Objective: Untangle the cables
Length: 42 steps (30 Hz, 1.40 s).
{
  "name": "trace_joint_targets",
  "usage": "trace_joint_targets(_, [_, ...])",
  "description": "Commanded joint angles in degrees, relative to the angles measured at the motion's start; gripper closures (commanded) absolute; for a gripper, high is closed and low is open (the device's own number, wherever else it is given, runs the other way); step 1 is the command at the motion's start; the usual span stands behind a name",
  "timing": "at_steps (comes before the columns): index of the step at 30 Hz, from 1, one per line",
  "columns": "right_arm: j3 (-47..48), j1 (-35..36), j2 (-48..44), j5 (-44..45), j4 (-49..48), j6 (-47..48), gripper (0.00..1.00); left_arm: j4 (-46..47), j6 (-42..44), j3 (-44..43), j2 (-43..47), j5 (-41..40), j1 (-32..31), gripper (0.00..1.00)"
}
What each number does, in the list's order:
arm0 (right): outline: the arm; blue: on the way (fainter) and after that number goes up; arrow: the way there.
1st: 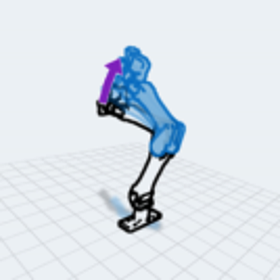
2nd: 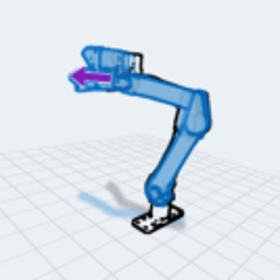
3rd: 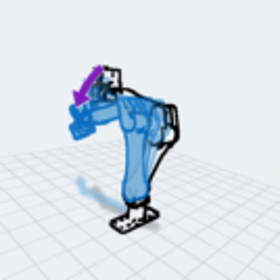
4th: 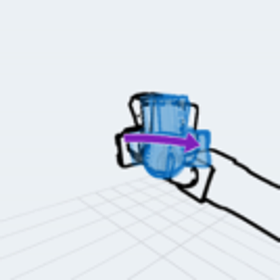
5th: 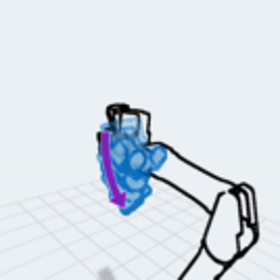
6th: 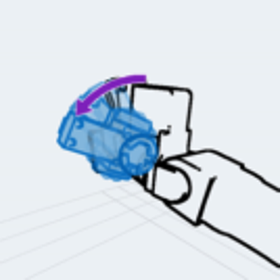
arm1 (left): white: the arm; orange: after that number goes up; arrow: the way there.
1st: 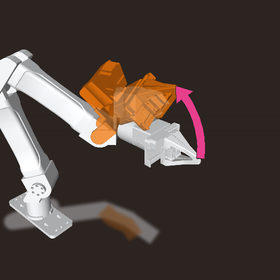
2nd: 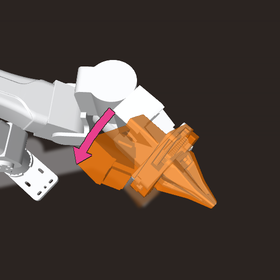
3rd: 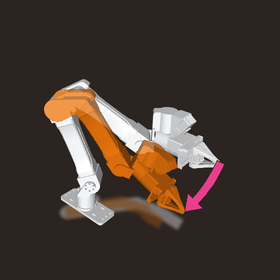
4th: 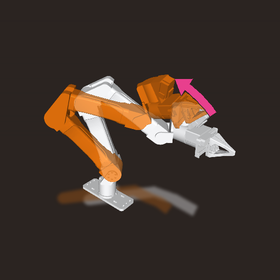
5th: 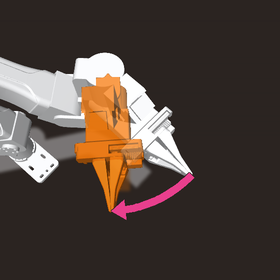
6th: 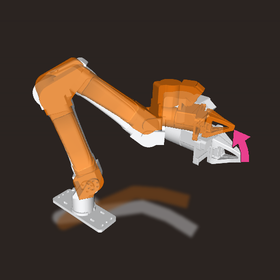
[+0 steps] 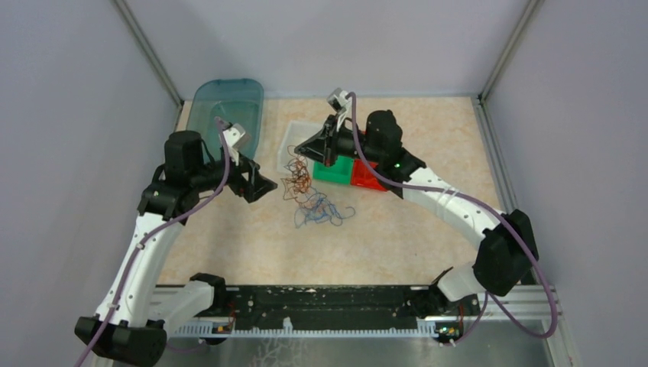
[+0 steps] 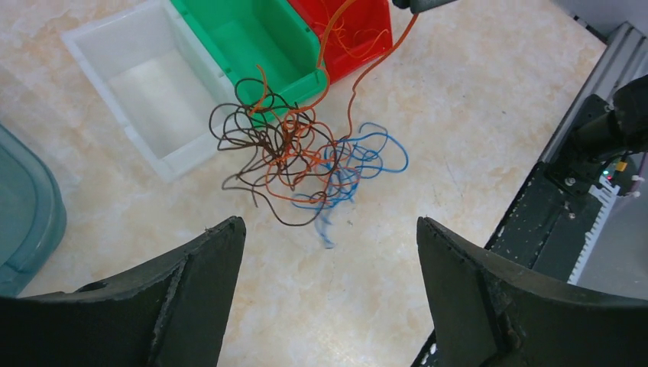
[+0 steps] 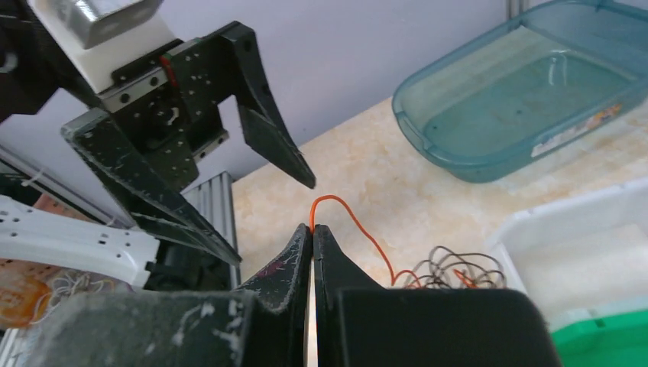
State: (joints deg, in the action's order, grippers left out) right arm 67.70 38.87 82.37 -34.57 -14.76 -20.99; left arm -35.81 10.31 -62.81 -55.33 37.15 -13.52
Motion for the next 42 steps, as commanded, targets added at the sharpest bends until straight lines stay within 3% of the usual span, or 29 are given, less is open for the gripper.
trace_joint_targets(1, [1.0,2.0,-1.9,-1.7,-4.8,-4.8,1.0,4.0,-4.0,0.4,1.1,5.7,-0.2,0.12])
trace_joint_targets(8, [6.7,4.4,-1.2,-1.6,-5.2,-7.2,1.0,7.9,-6.9,3.3,3.6,10.0,-0.2,0.19])
trace_joint_targets(20, [10.2,4.7,-0.5,-6.3,-8.7,-13.0,1.0,13.5,-2.8,8.0,7.6,7.8,-0.2,0.4])
trace_joint_targets(27, [12.3,5.4,-0.5,-5.7,-10.1,-14.8,1.0,15.8,-7.6,10.9,7.7,16.1,-0.3,0.37])
trace_joint_targets(32, [13.7,6.5,0.3,-4.2,-13.1,-17.3,1.0,20.4,-11.7,14.1,8.2,14.0,-0.3,0.37])
trace_joint_targets(37, [15.8,8.4,0.7,-0.7,-12.9,-16.8,1.0,24.4,-20.2,16.9,7.6,17.2,-0.3,0.33])
trace_joint_targets(42, [17.4,8.9,0.8,1.2,-13.4,-16.9,1.0,24.5,-20.1,19.2,8.1,17.7,-0.4,0.49])
